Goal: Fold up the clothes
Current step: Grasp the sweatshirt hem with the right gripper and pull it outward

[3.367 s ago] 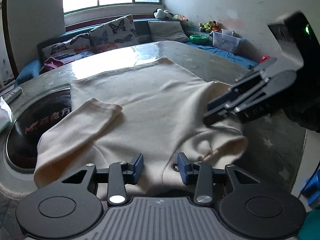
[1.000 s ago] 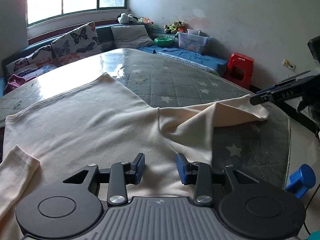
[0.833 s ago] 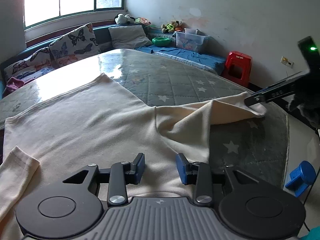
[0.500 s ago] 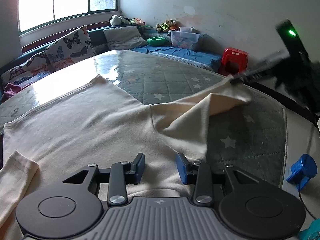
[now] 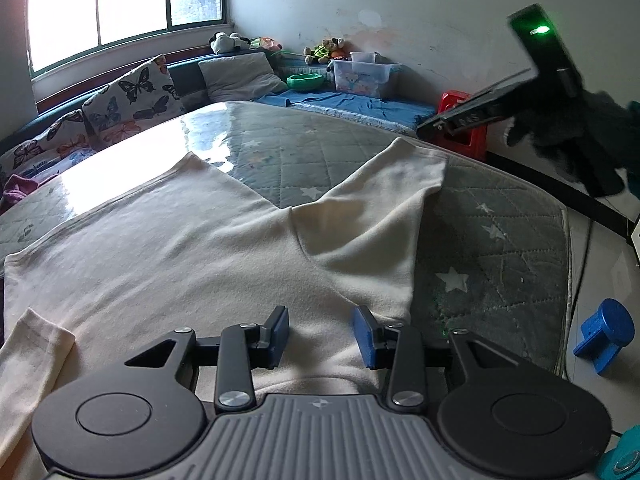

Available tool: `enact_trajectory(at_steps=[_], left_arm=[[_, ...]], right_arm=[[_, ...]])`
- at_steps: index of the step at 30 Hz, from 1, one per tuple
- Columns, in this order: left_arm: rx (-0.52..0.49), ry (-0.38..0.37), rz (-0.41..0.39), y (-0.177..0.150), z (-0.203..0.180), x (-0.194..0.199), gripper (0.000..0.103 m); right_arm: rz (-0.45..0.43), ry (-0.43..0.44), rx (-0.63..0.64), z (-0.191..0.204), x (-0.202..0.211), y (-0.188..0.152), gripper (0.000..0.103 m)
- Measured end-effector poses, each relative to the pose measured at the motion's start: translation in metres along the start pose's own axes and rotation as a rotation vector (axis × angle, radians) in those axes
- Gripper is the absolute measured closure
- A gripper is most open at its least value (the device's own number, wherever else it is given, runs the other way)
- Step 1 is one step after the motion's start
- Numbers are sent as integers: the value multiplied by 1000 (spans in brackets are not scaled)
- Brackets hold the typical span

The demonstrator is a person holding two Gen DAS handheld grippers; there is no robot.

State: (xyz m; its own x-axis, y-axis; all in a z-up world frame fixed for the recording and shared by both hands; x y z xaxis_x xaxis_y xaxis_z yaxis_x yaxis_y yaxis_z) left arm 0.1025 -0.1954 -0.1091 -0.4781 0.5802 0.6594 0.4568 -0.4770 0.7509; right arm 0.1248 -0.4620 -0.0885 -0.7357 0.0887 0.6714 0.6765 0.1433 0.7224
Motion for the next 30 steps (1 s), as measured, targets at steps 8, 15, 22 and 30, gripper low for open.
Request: enact_trajectory(at_steps=[8, 15, 22, 30], left_arm=[[-18, -9, -1, -1, -1, 2, 63], [-32, -19, 5, 0, -2, 3, 63], [-26, -27, -5, 2, -7, 5, 63], [19, 30, -47, 3, 9, 25, 63]], right_arm=[[82, 18, -35, -6, -14, -31, 86], [88, -56, -31, -28, -16, -28, 86], [17, 123, -22, 25, 9, -13, 79], [83, 156, 96, 63, 6, -32, 71]])
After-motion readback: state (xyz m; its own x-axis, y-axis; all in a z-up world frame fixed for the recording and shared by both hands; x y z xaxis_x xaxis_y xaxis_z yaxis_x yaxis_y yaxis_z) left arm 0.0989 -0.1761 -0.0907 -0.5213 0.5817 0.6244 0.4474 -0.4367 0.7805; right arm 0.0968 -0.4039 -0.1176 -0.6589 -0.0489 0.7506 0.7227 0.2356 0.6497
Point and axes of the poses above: each gripper's, at about its wrist camera, not at the fingertips, and x roughly against the way its jaws point, z to its left, y to its top, the point moved 10 cm from there along -x, roughly the way its jaws point, and after that the axes turned 3 degrees about x, right-handed, at the moved point
